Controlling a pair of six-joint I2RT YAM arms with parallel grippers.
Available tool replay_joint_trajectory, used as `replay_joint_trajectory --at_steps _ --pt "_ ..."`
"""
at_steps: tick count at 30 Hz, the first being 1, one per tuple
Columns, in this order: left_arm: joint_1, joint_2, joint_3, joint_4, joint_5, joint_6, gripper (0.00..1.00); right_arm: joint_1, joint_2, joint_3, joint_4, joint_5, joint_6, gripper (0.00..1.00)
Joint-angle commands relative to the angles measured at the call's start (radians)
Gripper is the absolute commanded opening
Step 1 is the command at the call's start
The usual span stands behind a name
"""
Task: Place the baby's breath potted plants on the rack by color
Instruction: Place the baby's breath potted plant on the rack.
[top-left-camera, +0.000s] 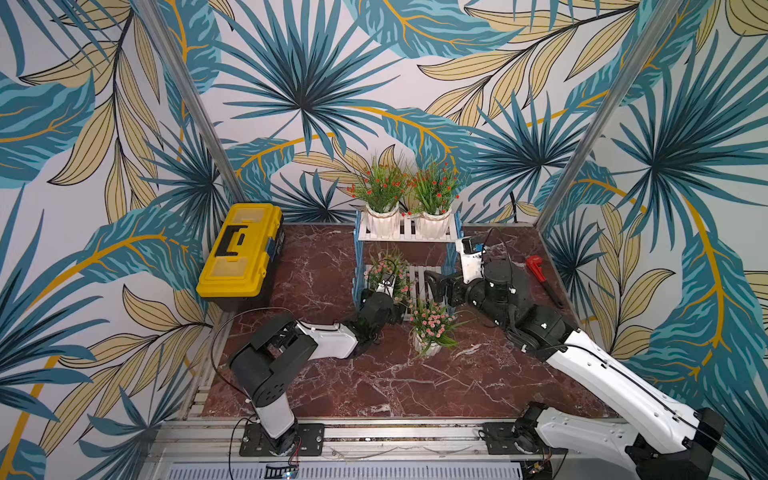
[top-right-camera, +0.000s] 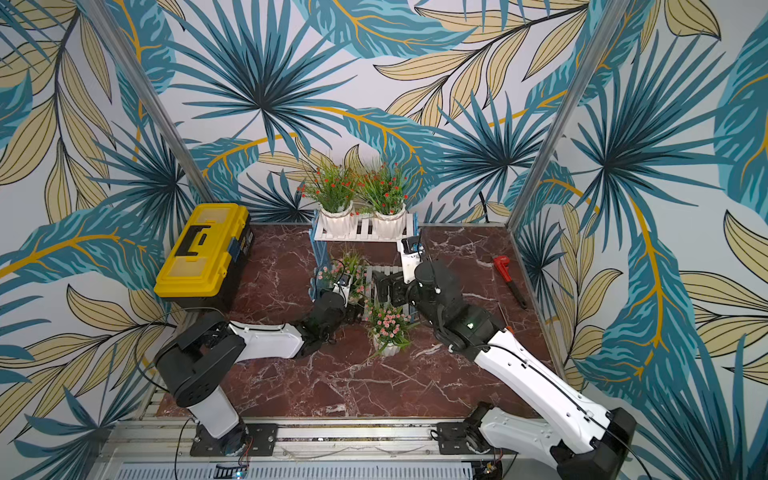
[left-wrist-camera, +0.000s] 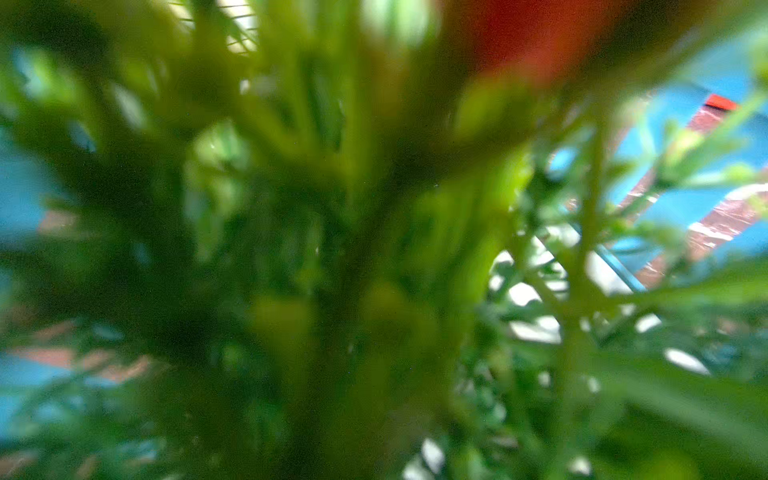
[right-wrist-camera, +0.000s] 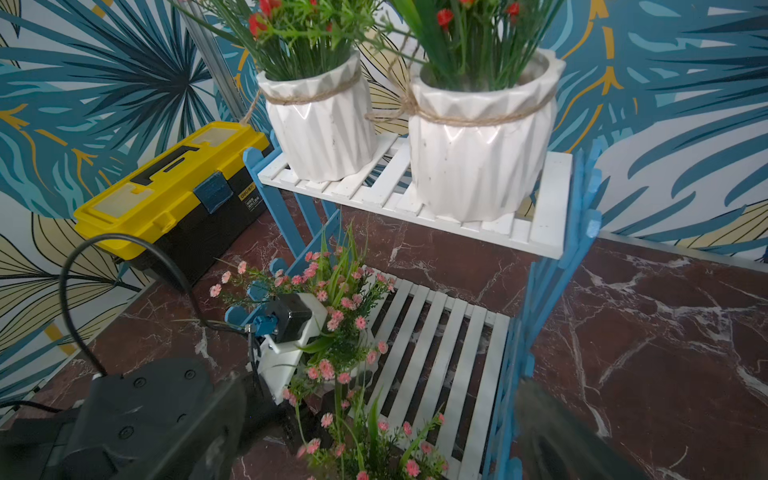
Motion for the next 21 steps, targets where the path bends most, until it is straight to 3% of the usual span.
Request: replay_joint_trajectory --at_steps 1,12,21 --pt "0.014 0.001 0.05 0.033 -0.042 -0.032 0.67 0.007 -0.006 -0.028 -0.007 0.011 -0.016 1.0" --pt "0.051 0.059 0.108 -0.018 -0.048 -0.091 0.69 0.006 -0.002 -0.032 -0.006 0.017 -0.034 0.99" --pt "0.059 0.08 0.116 -0.018 -0.033 -0.065 0.73 0.007 -0.006 -0.042 -0.004 0.021 -0.035 0.99"
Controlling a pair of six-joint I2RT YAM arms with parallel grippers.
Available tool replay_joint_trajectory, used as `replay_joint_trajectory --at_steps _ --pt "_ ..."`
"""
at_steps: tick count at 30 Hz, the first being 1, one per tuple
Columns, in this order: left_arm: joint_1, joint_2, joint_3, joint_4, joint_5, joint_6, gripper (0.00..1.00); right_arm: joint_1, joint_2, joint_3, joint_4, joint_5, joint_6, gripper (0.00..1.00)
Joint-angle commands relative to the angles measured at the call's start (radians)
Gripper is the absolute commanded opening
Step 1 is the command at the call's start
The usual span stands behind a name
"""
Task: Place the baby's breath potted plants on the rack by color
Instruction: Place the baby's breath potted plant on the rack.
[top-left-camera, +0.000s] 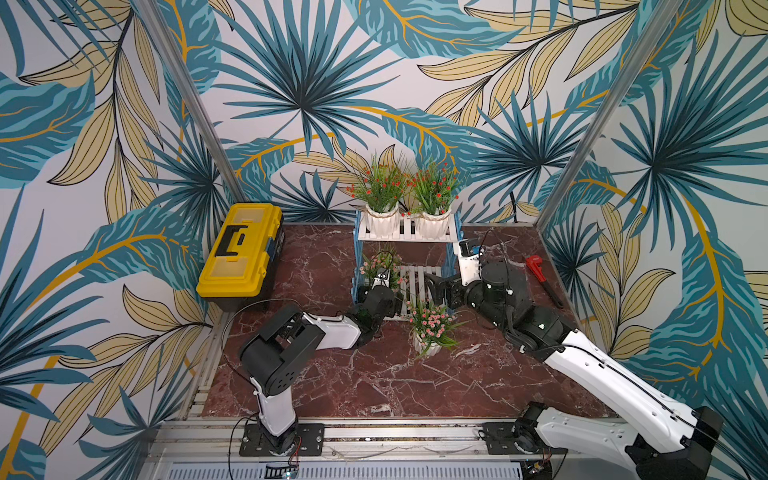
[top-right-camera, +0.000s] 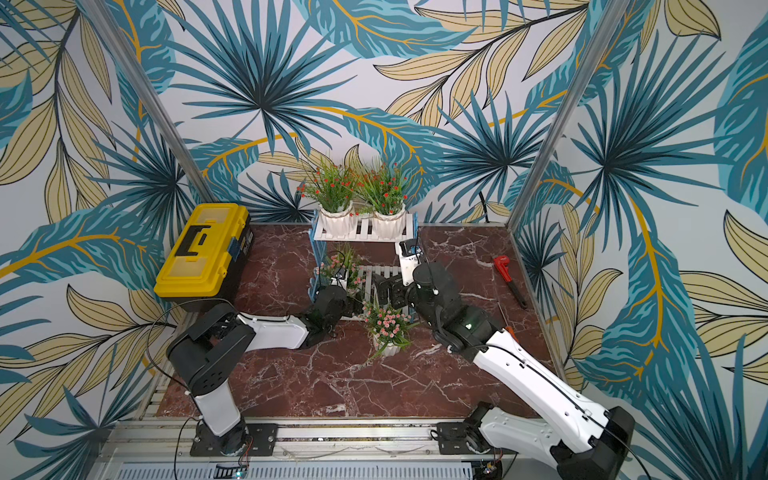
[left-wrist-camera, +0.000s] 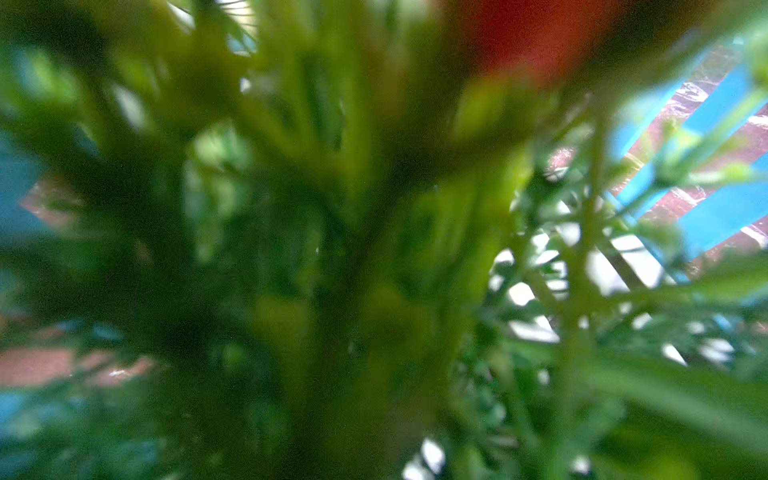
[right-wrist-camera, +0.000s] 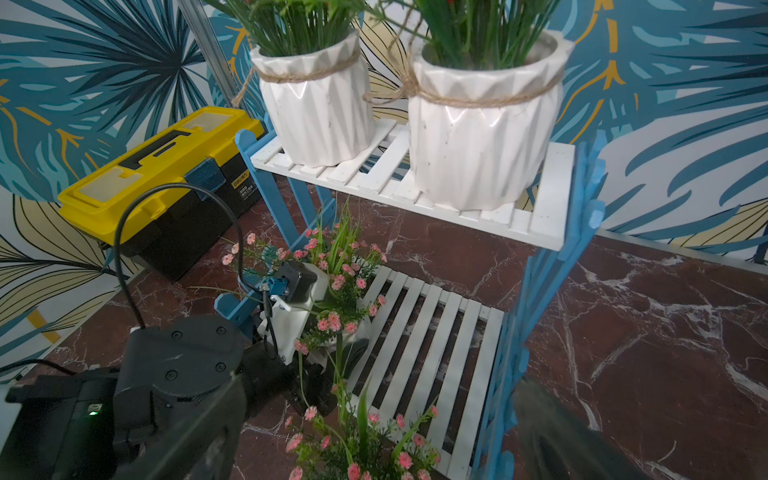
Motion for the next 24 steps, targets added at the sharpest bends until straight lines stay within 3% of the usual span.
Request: replay_joint_trajectory --at_steps 1,4,6,9,24 --pt "0.015 0.008 0.043 0.044 -0.007 0.004 0.73 0.004 -0.005 -0.023 -0.001 0.011 -0.013 1.0" --pt "0.018 0.005 0.043 0.044 0.001 -0.009 0.77 0.003 -0.003 -0.017 -0.004 0.011 -0.017 1.0" --pt "0.018 0.004 0.043 0.044 0.011 -0.012 0.9 0.004 -0.003 -0.016 -0.002 0.013 -0.019 1.0" --pt "0.018 0.001 0.04 0.04 0.017 -0.01 1.0 0.003 -0.005 -0.016 -0.002 0.013 -0.018 1.0" --pt "-0.007 -0.13 0.013 -0.012 0.002 -0.01 0.99 0.004 -0.011 -0.032 0.002 0.017 -0.007 1.0"
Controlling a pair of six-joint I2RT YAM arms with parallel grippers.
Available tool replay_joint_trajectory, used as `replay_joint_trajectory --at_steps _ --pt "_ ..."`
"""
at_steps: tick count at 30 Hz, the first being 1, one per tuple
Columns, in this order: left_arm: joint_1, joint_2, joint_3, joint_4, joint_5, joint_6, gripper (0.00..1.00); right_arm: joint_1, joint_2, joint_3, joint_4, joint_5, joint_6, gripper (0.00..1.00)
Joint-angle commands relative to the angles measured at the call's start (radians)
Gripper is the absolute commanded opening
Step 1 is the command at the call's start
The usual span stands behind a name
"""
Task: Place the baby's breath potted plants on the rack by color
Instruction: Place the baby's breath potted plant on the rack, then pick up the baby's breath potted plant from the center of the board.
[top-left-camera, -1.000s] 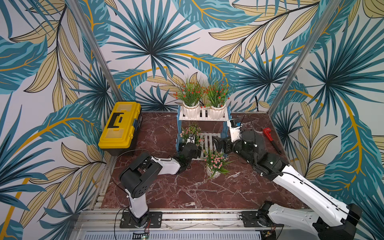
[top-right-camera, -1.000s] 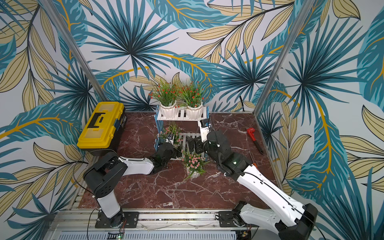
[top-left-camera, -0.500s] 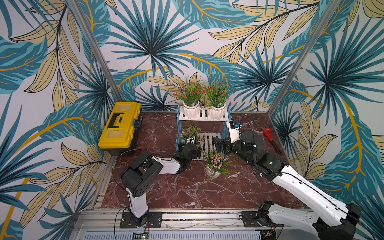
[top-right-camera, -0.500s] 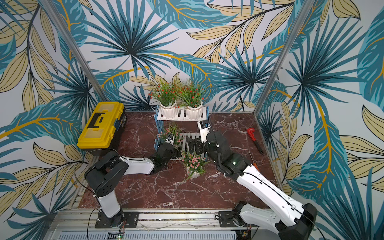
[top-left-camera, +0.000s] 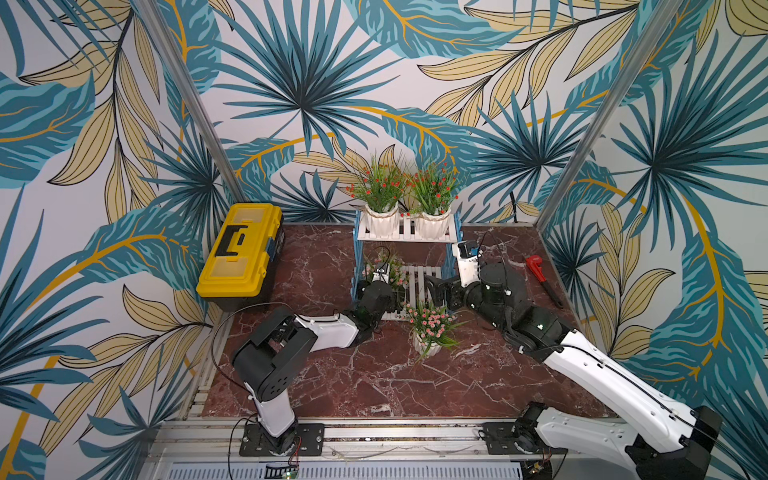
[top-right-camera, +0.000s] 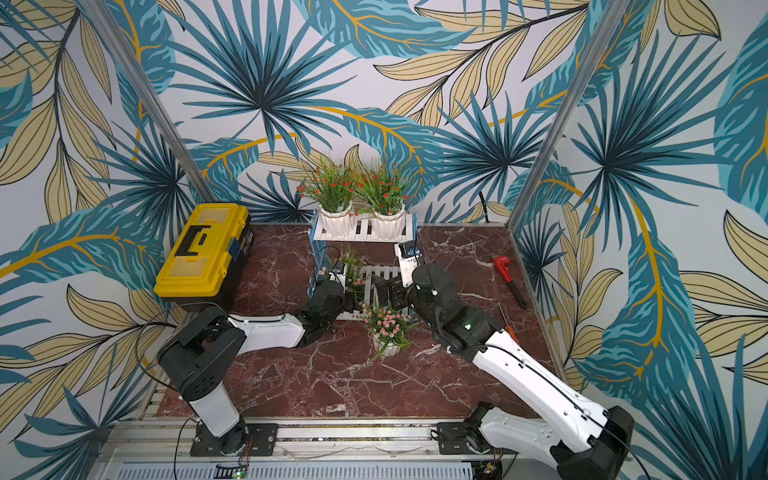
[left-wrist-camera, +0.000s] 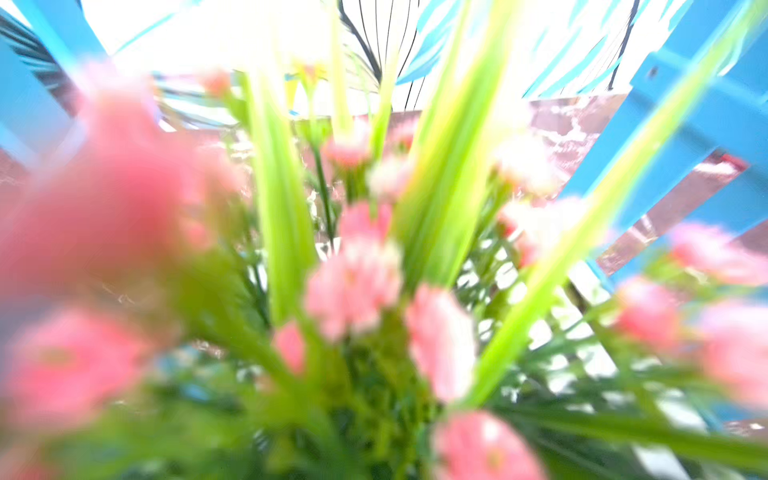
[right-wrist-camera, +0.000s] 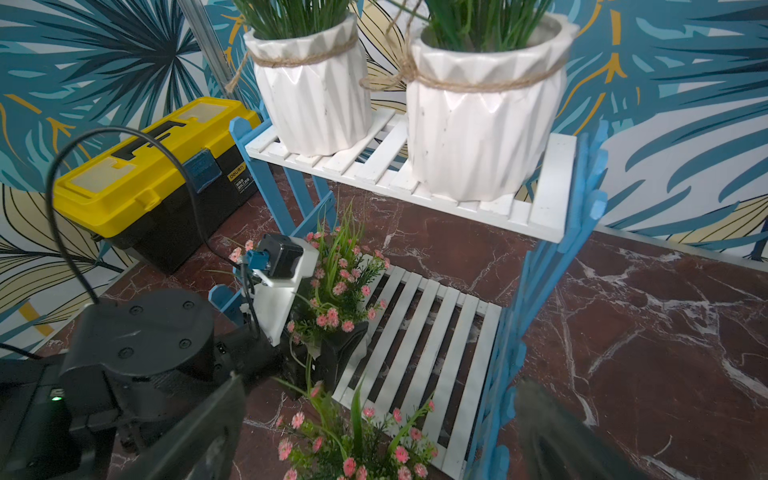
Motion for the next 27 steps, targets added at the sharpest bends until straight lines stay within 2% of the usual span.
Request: replay_joint_trajectory --at_steps 1,6,10,19,27 --pt "-0.013 -0.071 -0.004 -0.018 -0.023 -0.002 1.0 0.004 -0.011 -0.019 0.002 0.018 -0.001 0.99" --pt "-0.033 -0.16 -0.027 -0.084 -0.014 -0.02 0.99 0.004 -0.016 -0.018 -0.001 0.023 -0.006 0.99" --pt "-0.04 -0.256 -0.083 -0.122 0.053 -0.043 1.0 0.004 -0.012 -0.018 0.002 0.019 -0.001 0.99" --pt "-0.083 -0.53 -0.222 -0.219 0.182 -0.005 0.99 0.005 0.004 -0.02 0.022 0.049 0.007 0.99" --pt "-0.136 -0.641 -0.34 -0.297 0.236 -0.08 0.99 0.005 0.041 0.009 0.02 0.038 0.008 0.99"
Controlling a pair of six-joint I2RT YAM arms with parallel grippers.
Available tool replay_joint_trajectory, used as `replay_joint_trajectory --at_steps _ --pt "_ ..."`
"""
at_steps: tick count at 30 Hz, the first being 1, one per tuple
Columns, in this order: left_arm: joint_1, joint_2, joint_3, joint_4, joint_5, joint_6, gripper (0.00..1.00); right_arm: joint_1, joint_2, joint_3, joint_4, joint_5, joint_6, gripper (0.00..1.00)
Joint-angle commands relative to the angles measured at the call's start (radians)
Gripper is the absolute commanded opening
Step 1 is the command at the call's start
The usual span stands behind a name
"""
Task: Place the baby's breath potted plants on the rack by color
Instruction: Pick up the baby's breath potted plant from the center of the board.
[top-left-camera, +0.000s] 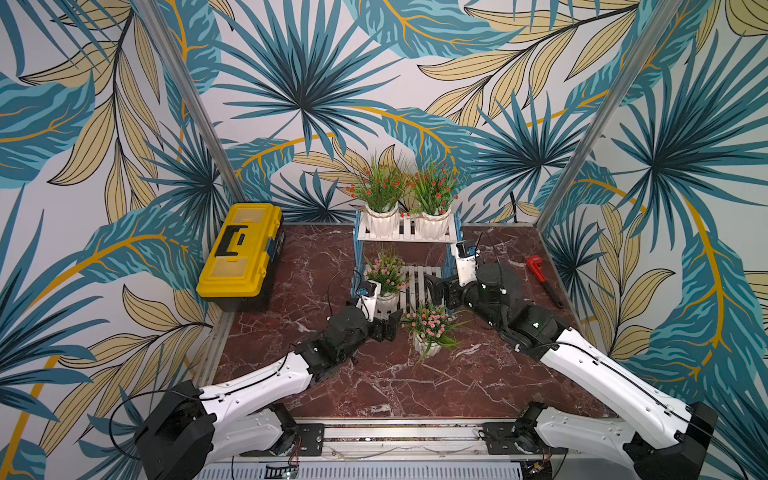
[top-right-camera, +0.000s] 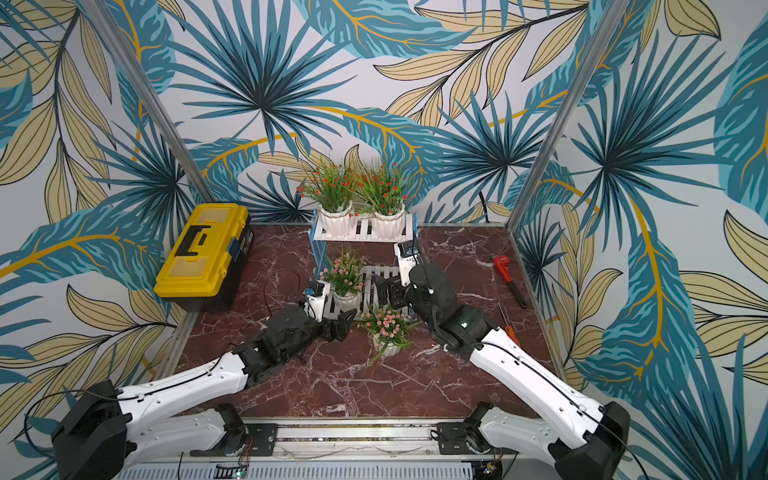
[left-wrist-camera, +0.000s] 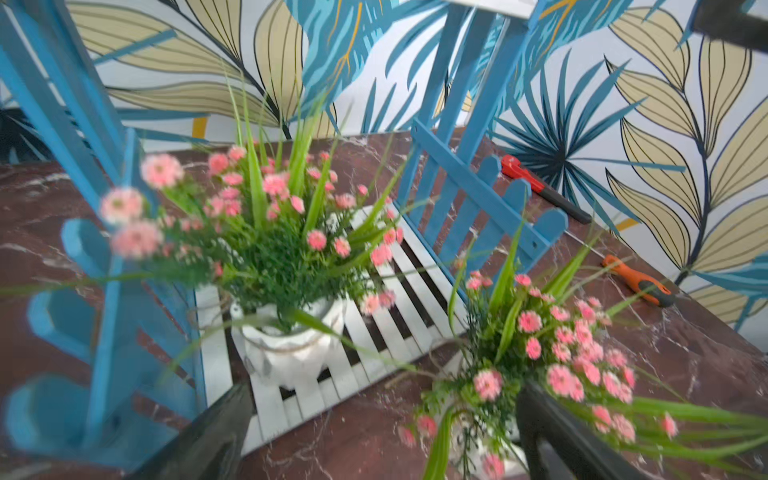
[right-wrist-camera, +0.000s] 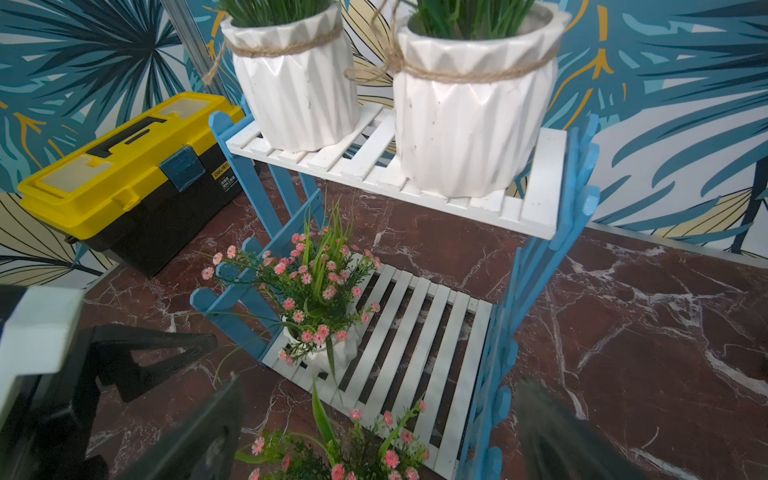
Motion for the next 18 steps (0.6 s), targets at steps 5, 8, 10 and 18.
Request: replay_joint_trajectory --at_steps 5,8,10,18 --pt "-0.085 -0.041 -0.099 -0.081 0.034 -0.045 0.99 0.004 0.026 0.025 0.012 0.004 0.003 0.99" --pt "-0.139 -0.014 -0.111 -0.079 0.041 -0.039 0.99 0.004 0.035 0.031 0.014 0.003 0.002 0.99" --pt "-0.161 0.004 -0.117 -0.076 0.057 -0.038 0.99 0.006 0.041 0.036 0.015 0.0 0.006 0.99" --pt "-0.202 0.096 -0.111 -0.062 0.075 -0.001 0.99 0.005 0.051 0.042 0.013 -0.005 0.009 0.99"
